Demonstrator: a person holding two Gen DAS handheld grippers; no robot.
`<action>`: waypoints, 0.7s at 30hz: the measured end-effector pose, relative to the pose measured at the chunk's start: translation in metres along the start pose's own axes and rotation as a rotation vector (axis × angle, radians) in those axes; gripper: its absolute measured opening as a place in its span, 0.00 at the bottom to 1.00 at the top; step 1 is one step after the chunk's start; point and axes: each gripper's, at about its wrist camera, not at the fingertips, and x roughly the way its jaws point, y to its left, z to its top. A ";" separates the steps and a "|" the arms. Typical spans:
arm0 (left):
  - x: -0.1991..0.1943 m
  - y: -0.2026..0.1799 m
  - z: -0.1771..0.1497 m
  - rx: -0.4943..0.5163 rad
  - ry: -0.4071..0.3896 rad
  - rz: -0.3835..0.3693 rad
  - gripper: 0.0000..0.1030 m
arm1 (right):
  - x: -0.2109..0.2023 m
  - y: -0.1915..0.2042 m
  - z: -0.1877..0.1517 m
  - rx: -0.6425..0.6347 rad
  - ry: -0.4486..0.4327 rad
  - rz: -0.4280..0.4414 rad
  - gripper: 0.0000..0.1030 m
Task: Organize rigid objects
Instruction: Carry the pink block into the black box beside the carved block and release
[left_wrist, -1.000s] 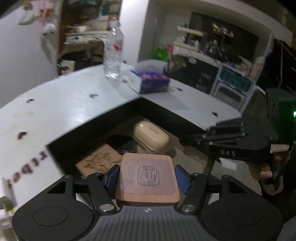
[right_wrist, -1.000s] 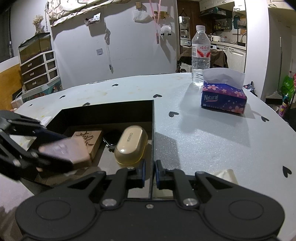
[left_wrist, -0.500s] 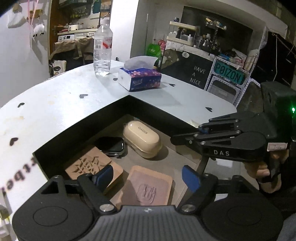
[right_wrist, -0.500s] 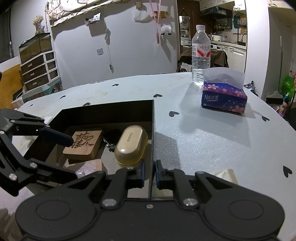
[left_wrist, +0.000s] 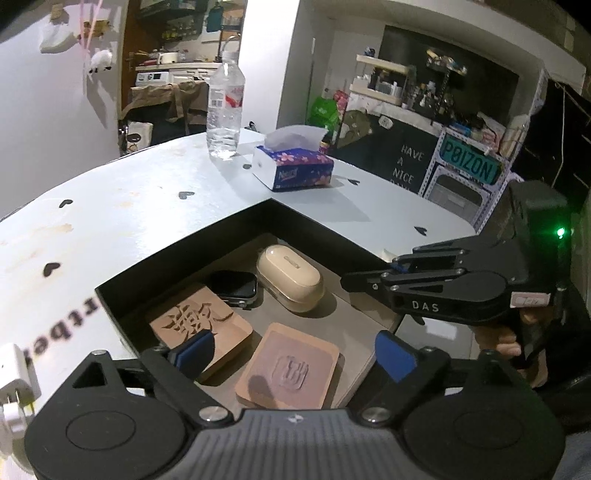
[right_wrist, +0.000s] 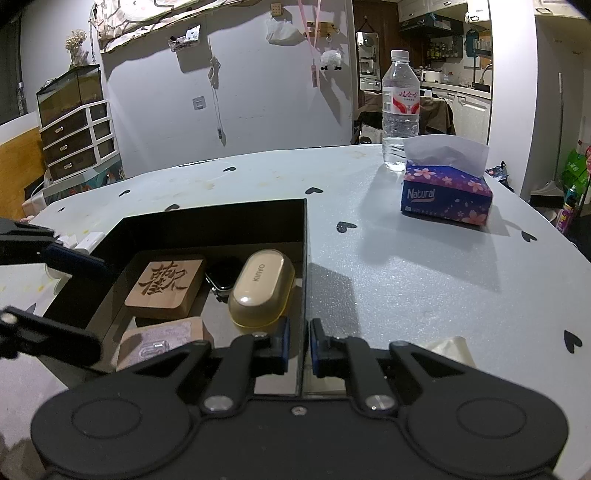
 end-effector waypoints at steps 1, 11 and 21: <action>-0.002 0.000 -0.001 -0.006 -0.004 0.001 0.94 | 0.000 0.000 0.000 0.001 0.000 0.000 0.12; -0.026 -0.002 -0.019 -0.037 -0.029 0.028 1.00 | 0.000 0.000 0.000 0.000 0.000 -0.001 0.12; -0.043 0.013 -0.040 -0.090 -0.010 0.149 1.00 | 0.000 0.000 0.000 0.000 0.000 -0.001 0.12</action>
